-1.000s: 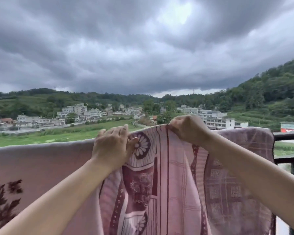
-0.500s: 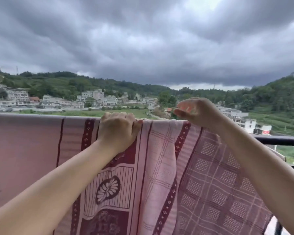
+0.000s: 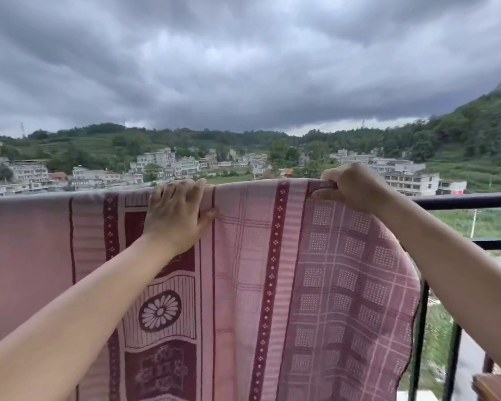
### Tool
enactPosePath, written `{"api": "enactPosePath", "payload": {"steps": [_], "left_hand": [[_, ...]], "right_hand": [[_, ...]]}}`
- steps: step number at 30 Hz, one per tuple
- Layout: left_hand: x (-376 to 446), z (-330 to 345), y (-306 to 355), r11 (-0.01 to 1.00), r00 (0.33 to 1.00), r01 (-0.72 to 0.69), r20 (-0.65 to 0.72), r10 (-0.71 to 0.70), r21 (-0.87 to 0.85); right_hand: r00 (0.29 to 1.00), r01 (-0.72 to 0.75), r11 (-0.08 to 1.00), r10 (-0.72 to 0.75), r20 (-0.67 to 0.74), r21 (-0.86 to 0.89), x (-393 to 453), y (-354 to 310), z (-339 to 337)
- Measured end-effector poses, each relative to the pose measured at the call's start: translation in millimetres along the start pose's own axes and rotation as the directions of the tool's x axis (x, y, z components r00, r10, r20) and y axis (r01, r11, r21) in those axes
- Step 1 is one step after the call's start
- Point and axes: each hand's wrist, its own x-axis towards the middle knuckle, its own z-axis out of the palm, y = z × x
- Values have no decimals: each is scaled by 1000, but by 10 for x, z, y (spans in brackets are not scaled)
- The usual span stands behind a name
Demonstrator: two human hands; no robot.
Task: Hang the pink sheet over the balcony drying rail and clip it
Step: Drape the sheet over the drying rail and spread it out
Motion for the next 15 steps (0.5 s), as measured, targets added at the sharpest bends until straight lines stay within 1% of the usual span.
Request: {"api": "enactPosePath", "payload": {"steps": [2,4,6,9,11,15], "left_hand": [[-2,-6,-9,1000,999,-4,50,2,26],[-5,-8,-42,999,998,-5,59,2,49],[-27,-1,-89,999,1000,-18,15,18,45],[-78,-10,-171,997,998,-7,-61,2,-71],[-105,-24,-237,995,997,23,-76,-30,-97],[-200,11,-490,996,995,68,-75,-72,-55]], "right_hand": [[994,-77,997,74,-82,-30,-9,163,-42],[986,-112,990,100,-131,-83,-42,227,-45],[984,-112,989,98,-149,-92,-85,179,3],[972,-141,989,129,-194,-50,-153,-86,42],[976,-69,996,56,-209,-56,-159,-302,74],[984,92,989,-108,-140,-118,-64,-736,183]]}}
